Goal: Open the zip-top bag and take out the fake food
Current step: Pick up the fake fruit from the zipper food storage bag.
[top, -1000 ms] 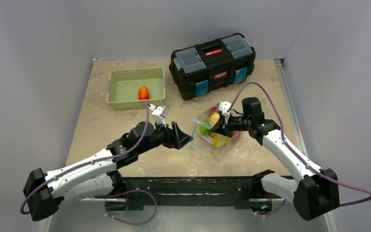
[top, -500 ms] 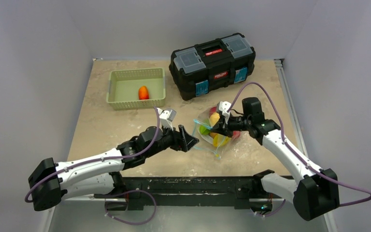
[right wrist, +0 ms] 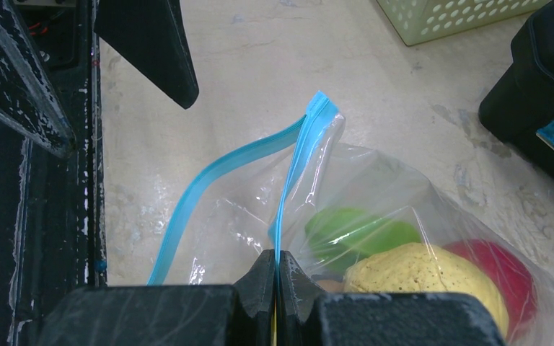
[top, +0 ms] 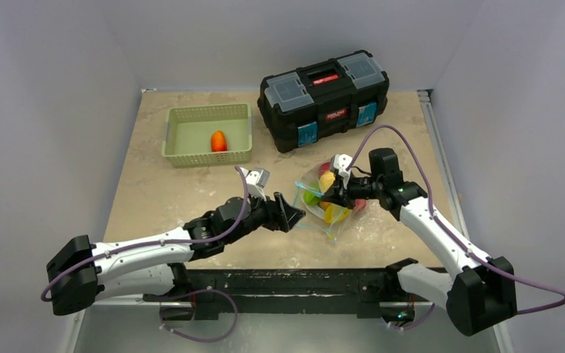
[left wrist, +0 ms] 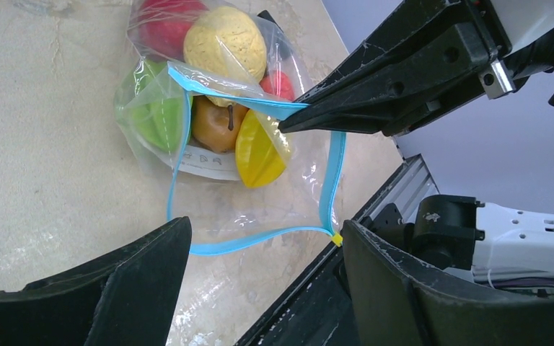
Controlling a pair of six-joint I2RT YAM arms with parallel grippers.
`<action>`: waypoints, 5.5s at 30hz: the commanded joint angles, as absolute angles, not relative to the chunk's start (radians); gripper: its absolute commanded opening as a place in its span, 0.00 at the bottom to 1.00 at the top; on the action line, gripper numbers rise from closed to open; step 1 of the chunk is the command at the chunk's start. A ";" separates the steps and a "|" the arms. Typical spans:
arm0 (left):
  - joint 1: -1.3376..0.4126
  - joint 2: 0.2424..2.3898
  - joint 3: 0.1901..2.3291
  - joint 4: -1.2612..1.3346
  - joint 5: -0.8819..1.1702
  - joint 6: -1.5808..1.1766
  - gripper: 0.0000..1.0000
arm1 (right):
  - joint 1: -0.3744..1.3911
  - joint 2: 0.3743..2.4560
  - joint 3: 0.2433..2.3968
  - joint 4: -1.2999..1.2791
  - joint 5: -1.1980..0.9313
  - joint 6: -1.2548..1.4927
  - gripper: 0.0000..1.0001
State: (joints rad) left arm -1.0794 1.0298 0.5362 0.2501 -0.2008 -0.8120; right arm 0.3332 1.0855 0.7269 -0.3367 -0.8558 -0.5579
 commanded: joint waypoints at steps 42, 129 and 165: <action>-1.065 1.722 0.812 0.656 -0.265 -0.738 0.28 | 0.325 1.078 0.756 -0.329 -0.886 -0.561 0.00; -1.103 1.168 0.613 0.195 -0.234 -0.648 0.00 | 0.317 1.081 0.752 -0.328 -0.867 -0.567 0.00; -1.086 0.977 0.640 -0.078 -0.189 -0.535 0.00 | 0.317 1.087 0.752 -0.327 -0.867 -0.569 0.00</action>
State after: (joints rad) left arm -1.0946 1.0084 0.6094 -0.0490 -0.2070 -0.5770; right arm 0.3218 1.0866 0.7269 -0.3367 -0.8555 -0.5579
